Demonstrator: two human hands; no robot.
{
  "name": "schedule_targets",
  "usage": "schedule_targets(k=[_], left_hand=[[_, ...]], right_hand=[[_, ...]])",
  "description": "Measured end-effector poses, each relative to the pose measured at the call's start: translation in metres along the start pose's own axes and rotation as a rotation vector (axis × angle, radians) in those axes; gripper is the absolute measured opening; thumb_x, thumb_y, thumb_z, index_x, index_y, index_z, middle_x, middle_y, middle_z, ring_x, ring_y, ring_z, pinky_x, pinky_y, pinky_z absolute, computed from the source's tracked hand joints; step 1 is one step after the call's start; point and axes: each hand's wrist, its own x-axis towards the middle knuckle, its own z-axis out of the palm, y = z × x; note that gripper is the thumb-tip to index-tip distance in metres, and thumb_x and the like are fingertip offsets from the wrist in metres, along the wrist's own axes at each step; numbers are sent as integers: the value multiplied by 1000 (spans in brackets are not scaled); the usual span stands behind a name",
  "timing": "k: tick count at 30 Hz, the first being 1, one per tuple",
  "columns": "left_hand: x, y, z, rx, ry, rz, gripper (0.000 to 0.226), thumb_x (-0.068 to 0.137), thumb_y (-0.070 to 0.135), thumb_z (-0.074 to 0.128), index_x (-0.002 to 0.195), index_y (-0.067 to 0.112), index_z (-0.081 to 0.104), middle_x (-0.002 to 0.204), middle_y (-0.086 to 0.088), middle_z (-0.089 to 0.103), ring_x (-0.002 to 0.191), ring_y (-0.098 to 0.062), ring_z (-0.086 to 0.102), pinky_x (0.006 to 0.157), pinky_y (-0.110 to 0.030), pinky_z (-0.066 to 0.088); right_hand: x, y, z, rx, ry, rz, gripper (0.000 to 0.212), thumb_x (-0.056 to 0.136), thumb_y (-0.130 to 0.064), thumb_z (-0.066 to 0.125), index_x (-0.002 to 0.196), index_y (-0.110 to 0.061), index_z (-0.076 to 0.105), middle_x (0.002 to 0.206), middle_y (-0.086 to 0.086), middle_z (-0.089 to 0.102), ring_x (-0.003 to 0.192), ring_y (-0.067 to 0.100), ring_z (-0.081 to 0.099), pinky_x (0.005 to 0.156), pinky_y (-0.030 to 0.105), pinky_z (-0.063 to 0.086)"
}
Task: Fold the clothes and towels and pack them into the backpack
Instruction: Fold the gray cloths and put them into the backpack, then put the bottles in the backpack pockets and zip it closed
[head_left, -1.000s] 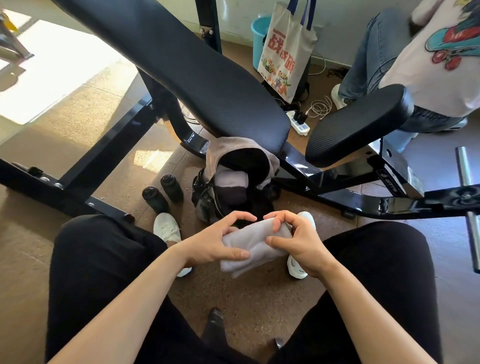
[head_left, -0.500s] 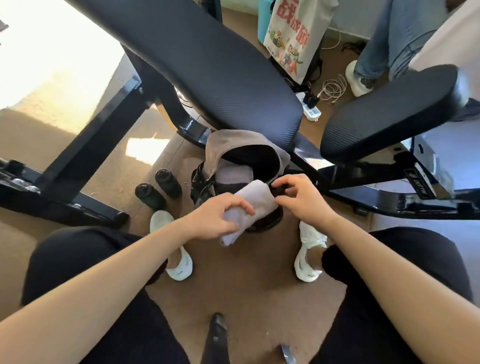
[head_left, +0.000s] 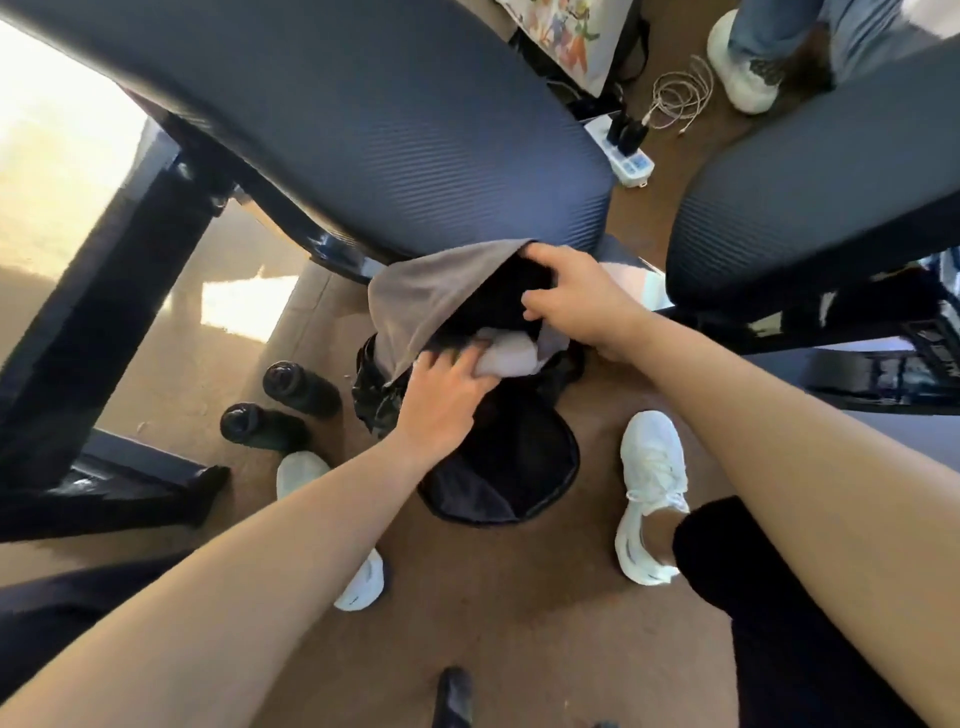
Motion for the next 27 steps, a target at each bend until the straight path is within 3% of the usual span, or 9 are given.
schedule_targets(k=[3, 6, 8, 11, 15, 17, 19, 23, 27], left_hand=[[12, -6, 25, 45, -104, -25, 43, 84, 14, 51, 121, 21, 72, 145, -12, 54, 117, -40, 58, 99, -49, 45], [17, -11, 52, 17, -366, -137, 47, 95, 19, 47, 140, 23, 59, 165, -6, 30, 150, -37, 27, 120, -51, 25], [16, -13, 64, 0, -478, -185, 46, 98, 20, 51, 144, 25, 56, 165, -2, 29, 150, -33, 30, 120, -47, 29], [20, -14, 63, -73, -585, -270, 50, 100, 22, 52, 149, 23, 47, 153, -3, 49, 133, -28, 55, 106, -36, 44], [37, -16, 51, -147, -701, -258, 59, 97, 32, 52, 153, 19, 43, 162, -6, 33, 145, -28, 41, 117, -39, 37], [35, -15, 45, -168, -653, -217, 55, 96, 35, 50, 149, 23, 50, 166, -7, 26, 150, -30, 30, 123, -42, 26], [18, -13, 37, -247, -484, -155, 44, 96, 31, 52, 138, 25, 63, 163, -7, 34, 149, -31, 32, 123, -40, 26], [-31, -22, 9, -357, -253, -11, 34, 90, 26, 45, 104, 27, 76, 119, 5, 71, 109, -20, 66, 84, -35, 53], [-83, -62, -6, -389, -138, -207, 32, 89, 31, 40, 89, 28, 72, 92, 11, 72, 83, -16, 68, 71, -33, 53]], right_hand=[[3, -3, -4, 104, 35, -25, 48, 87, 5, 54, 129, -14, 66, 109, 11, 68, 72, 14, 66, 77, 27, 57], [-1, -8, -6, 207, 47, -61, 39, 89, 4, 55, 119, -14, 72, 99, 6, 61, 74, 14, 61, 83, 40, 58], [-3, -10, -6, 244, 59, -64, 37, 92, -3, 58, 114, -28, 74, 111, 2, 61, 85, 19, 67, 91, 44, 59], [-7, -14, -6, 235, 77, -75, 39, 92, -13, 62, 100, -51, 69, 125, 7, 58, 97, 25, 71, 96, 44, 57], [-12, -20, -10, 258, 16, -64, 36, 95, -5, 61, 102, -39, 72, 114, 2, 67, 97, 26, 72, 91, 27, 58], [-10, -20, -8, 113, 0, -56, 28, 94, -6, 61, 114, -21, 75, 93, -12, 67, 90, 17, 72, 87, 21, 54], [-9, -19, -5, -85, -15, -89, 20, 91, -8, 63, 104, -14, 77, 84, -16, 65, 83, 6, 64, 84, 18, 49], [-13, -19, 7, -316, -10, -94, 14, 87, -20, 64, 76, -25, 70, 104, 0, 61, 90, 22, 61, 87, 39, 51], [-29, -37, 27, -423, 115, -210, 9, 88, -27, 63, 80, -24, 64, 113, -4, 50, 88, 32, 61, 82, 47, 53]])
